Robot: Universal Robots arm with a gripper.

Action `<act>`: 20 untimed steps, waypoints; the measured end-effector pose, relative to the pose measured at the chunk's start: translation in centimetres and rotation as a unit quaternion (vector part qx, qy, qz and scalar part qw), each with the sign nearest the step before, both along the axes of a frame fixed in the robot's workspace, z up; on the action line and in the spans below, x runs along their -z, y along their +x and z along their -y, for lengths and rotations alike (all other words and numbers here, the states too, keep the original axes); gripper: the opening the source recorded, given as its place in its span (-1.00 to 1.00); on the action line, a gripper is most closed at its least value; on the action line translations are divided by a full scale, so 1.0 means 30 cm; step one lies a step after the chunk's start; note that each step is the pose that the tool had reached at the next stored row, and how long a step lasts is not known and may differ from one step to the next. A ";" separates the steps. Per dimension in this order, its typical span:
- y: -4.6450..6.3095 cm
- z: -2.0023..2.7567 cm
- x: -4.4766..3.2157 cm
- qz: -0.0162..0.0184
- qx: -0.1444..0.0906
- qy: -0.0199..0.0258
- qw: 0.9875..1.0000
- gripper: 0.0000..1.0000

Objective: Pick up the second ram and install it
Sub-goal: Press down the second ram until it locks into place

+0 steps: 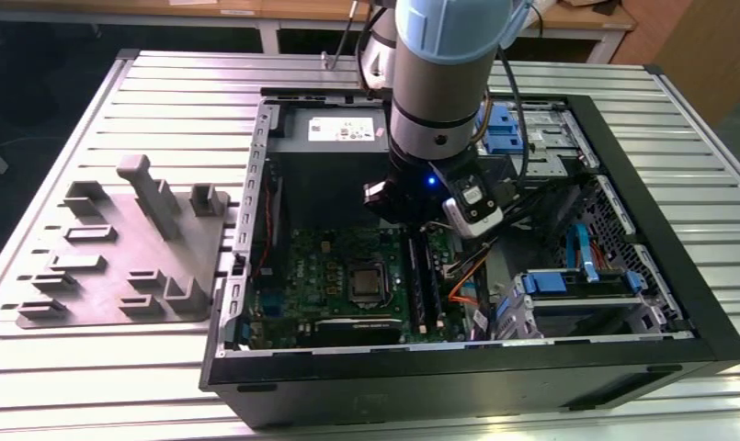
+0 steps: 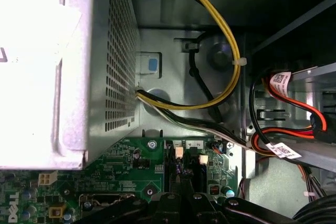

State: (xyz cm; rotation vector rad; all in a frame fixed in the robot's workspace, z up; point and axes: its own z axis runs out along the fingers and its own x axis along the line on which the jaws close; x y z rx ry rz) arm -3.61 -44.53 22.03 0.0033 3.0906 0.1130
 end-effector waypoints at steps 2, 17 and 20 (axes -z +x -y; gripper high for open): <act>0.000 0.000 0.000 0.000 0.000 0.000 1.000 -0.80; 0.000 0.000 0.012 0.000 0.000 0.000 1.000 -0.80; 0.000 0.000 0.014 0.000 0.000 0.000 1.000 -0.80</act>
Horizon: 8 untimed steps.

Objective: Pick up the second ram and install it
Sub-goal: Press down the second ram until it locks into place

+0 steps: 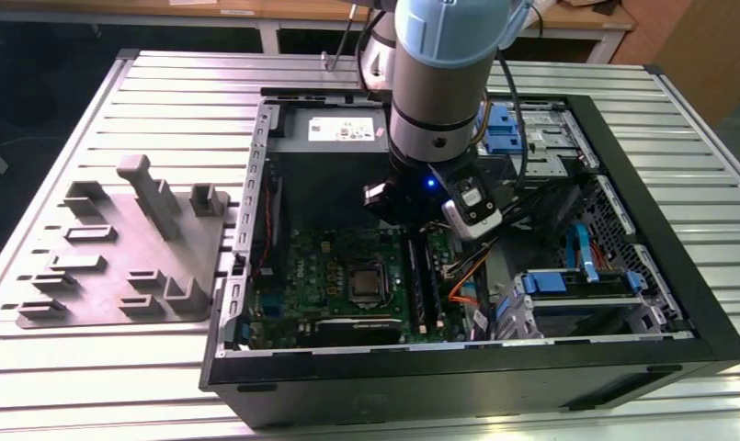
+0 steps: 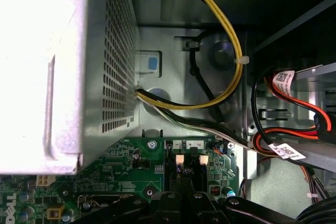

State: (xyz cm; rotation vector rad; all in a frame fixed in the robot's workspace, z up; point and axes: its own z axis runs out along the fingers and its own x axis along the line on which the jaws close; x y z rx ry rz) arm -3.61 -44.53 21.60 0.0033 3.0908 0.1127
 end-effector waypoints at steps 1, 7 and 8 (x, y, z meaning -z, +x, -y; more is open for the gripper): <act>0.000 0.000 0.000 0.000 0.000 0.000 1.000 -0.80; 0.000 0.000 -0.031 0.000 0.000 0.000 1.000 -0.80; 0.000 0.000 -0.042 0.000 0.000 0.000 1.000 -0.80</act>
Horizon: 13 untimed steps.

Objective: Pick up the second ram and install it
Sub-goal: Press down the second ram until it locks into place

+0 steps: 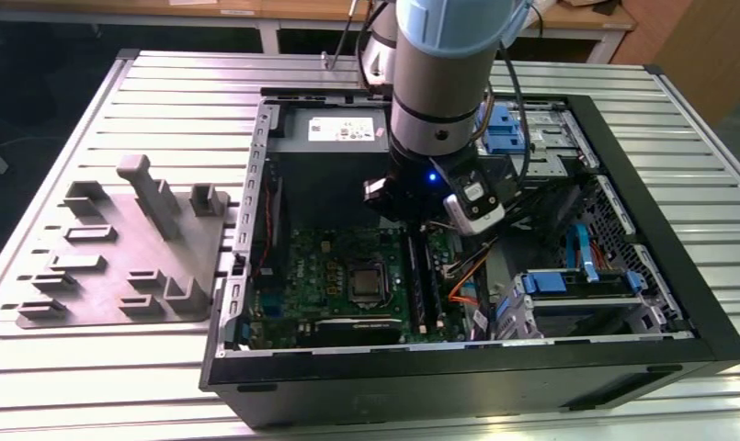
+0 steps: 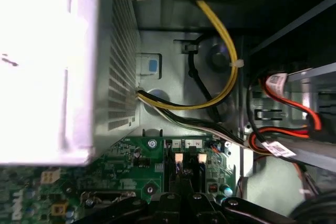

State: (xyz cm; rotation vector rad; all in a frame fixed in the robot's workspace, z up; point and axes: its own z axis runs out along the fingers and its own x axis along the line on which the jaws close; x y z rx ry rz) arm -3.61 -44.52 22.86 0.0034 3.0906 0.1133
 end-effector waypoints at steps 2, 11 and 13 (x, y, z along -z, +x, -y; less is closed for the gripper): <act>0.000 0.000 -0.019 0.000 0.000 -0.001 1.000 -0.80; 0.000 0.000 -0.045 0.000 0.000 -0.002 1.000 -0.80; 0.000 0.004 -0.046 0.000 0.000 -0.002 1.000 -0.80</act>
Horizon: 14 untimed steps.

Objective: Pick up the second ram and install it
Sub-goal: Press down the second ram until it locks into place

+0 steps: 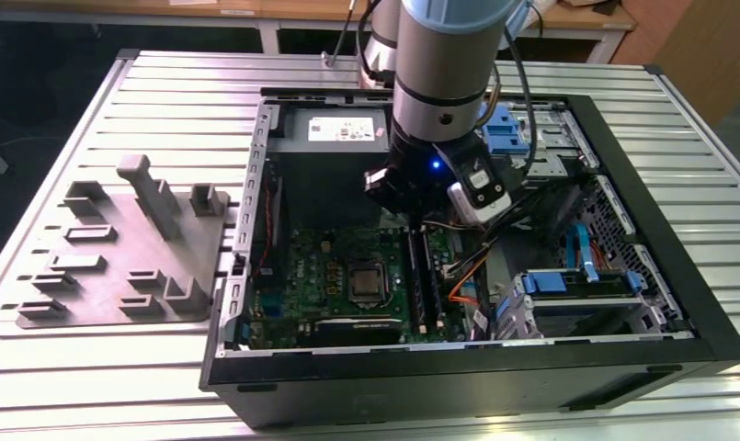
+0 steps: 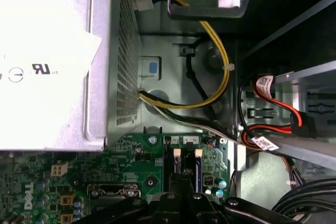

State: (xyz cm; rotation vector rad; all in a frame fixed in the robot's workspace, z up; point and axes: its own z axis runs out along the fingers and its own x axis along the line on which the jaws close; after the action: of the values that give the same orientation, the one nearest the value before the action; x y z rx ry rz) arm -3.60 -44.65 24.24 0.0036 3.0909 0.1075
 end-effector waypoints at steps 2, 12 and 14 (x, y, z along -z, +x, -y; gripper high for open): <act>0.000 0.015 0.001 0.000 0.000 0.000 1.000 -0.80; 0.000 0.149 0.009 0.000 0.000 0.000 1.000 -0.80; 0.000 0.177 0.011 0.000 0.000 0.000 1.000 -0.80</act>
State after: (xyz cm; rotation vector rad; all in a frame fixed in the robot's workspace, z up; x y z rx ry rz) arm -3.60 -49.96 23.92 0.0039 3.0911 0.1080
